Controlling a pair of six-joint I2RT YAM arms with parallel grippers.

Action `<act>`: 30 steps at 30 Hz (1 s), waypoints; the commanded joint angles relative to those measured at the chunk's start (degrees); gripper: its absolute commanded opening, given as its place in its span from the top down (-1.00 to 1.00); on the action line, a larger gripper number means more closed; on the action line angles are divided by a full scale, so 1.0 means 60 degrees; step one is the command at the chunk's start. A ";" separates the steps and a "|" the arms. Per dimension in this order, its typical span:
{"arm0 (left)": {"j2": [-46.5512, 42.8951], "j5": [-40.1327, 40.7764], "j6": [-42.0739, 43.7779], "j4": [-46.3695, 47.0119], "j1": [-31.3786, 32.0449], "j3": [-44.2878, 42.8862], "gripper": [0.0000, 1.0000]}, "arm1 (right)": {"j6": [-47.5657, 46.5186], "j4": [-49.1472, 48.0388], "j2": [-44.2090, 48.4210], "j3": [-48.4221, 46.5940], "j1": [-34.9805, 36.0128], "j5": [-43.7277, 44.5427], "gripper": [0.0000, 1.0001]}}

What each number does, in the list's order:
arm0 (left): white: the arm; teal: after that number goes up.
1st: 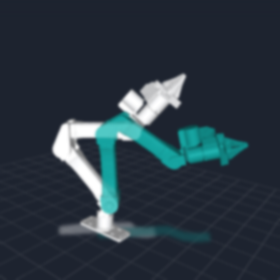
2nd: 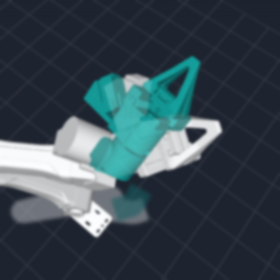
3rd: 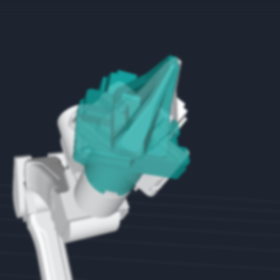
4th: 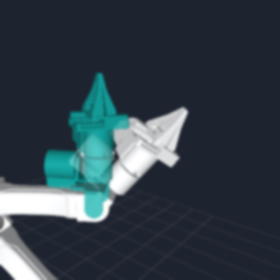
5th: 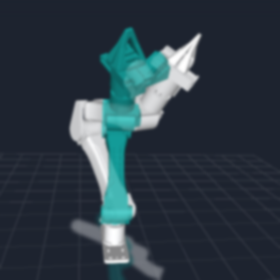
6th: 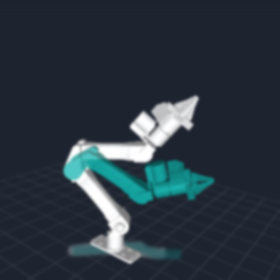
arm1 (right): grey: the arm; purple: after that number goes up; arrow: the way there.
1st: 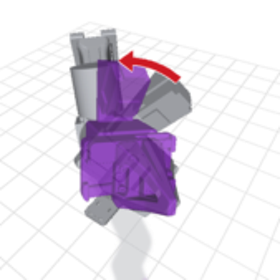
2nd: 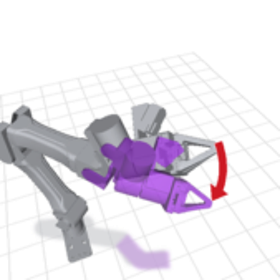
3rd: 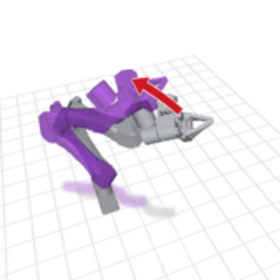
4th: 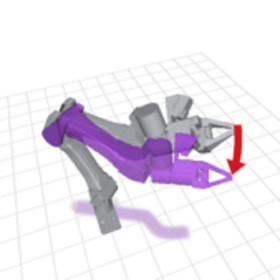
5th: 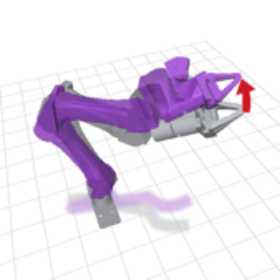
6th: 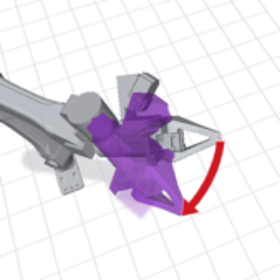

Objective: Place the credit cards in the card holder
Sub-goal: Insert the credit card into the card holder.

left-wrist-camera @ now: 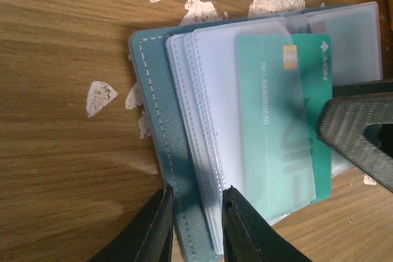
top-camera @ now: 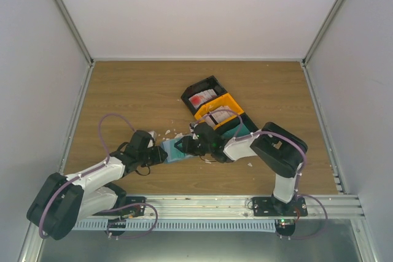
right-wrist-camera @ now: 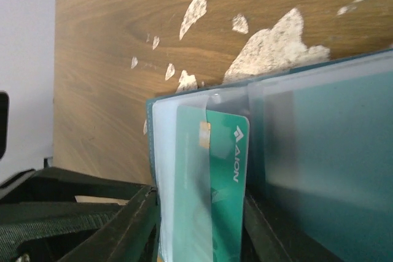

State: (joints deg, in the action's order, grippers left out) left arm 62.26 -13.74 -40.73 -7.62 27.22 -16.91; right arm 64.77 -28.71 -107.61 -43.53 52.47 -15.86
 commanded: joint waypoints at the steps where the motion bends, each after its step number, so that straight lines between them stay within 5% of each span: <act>1: -0.0122 -0.0193 0.0131 0.0240 -0.0018 0.0126 0.48 | -0.0920 0.1807 0.0568 -0.0308 0.0103 0.0950 0.21; 14: -0.0403 -0.0733 0.0220 0.0048 -0.0360 -0.0361 0.39 | -0.2169 0.4643 0.1110 -0.1278 0.0124 0.1919 -0.28; 30: 0.1262 -0.1457 0.0400 0.1033 -0.0410 -0.0501 0.42 | -0.3357 0.6212 -0.0325 -0.2798 0.0826 0.2599 -0.18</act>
State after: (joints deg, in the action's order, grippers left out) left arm 67.83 -21.19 -39.77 -4.80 25.06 -18.85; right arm 47.51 4.32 -106.83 -59.48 56.36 -1.85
